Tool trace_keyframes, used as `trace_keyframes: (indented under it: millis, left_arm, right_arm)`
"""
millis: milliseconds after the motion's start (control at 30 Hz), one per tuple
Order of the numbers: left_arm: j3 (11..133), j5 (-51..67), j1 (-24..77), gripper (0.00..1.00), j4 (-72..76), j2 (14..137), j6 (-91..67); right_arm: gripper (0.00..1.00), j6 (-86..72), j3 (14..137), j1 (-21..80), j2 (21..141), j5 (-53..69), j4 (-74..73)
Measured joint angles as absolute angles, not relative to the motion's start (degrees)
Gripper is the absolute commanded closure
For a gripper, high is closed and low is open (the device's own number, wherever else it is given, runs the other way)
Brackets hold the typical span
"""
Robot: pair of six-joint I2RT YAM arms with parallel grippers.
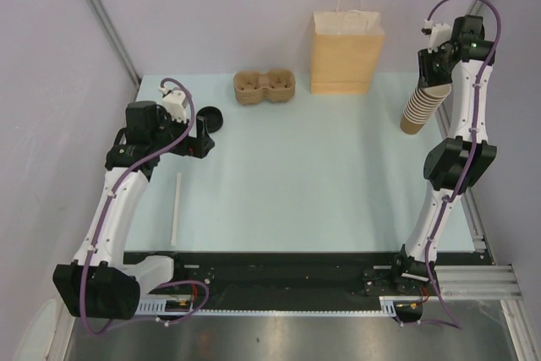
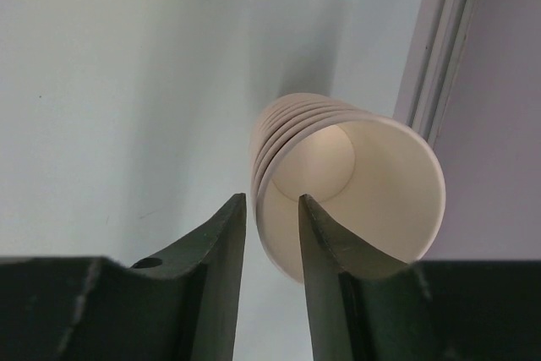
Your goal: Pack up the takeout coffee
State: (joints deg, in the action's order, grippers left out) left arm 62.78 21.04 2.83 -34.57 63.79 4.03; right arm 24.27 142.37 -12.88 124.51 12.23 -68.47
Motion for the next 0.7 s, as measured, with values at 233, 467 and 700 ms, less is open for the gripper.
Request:
trace_keyframes:
  millis: [233, 467, 700]
  left_arm:
    - [62.8, 20.7, 2.9, 0.01, -34.6, 63.8, 4.1]
    - [62.8, 20.6, 2.9, 0.01, -34.6, 63.9, 4.1]
    - [62.8, 20.6, 2.9, 0.01, -34.5, 64.3, 4.1]
  right_arm:
    - [0.81, 24.3, 142.8, -12.8, 125.7, 12.3, -68.2]
    - [1.0, 25.1, 143.0, -12.7, 125.7, 11.9, -67.4]
    - [1.0, 26.5, 142.6, -12.7, 125.0, 10.7, -66.9]
